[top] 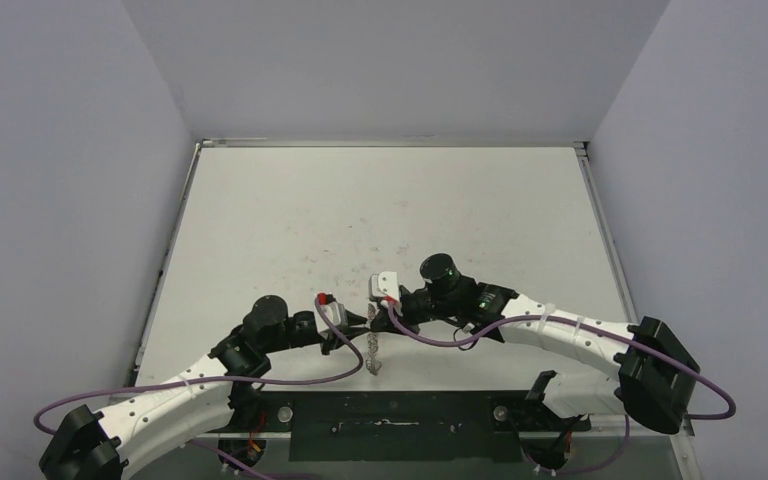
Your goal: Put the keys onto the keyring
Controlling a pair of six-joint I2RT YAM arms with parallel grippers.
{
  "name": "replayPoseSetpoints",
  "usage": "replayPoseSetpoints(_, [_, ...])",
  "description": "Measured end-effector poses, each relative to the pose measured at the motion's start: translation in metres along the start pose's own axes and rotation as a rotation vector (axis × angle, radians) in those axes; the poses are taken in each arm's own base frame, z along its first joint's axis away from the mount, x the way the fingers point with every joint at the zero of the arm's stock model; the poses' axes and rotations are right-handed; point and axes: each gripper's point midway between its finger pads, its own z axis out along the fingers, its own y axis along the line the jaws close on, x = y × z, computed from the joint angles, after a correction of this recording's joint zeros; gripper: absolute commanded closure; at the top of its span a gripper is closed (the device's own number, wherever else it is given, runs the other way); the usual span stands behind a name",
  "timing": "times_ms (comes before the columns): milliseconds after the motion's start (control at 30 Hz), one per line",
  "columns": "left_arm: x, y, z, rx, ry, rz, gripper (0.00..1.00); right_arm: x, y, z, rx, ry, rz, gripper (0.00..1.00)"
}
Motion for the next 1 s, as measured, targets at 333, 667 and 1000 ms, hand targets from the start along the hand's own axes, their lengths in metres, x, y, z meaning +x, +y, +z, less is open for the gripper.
replayPoseSetpoints(333, [0.0007, 0.0014, -0.0012, -0.001, 0.028, 0.013, 0.81, -0.0007, 0.0011, 0.0013, 0.018, 0.077, -0.017, 1.00])
replayPoseSetpoints(667, [0.0016, -0.0009, -0.0019, 0.019, 0.048, 0.028, 1.00, -0.0022, -0.0032, 0.0029, 0.055, 0.136, -0.054, 1.00])
replayPoseSetpoints(1000, [-0.0017, 0.0020, -0.0041, -0.004, 0.040, 0.031, 1.00, -0.0023, -0.0034, 0.0046, 0.074, 0.132, -0.058, 0.59])
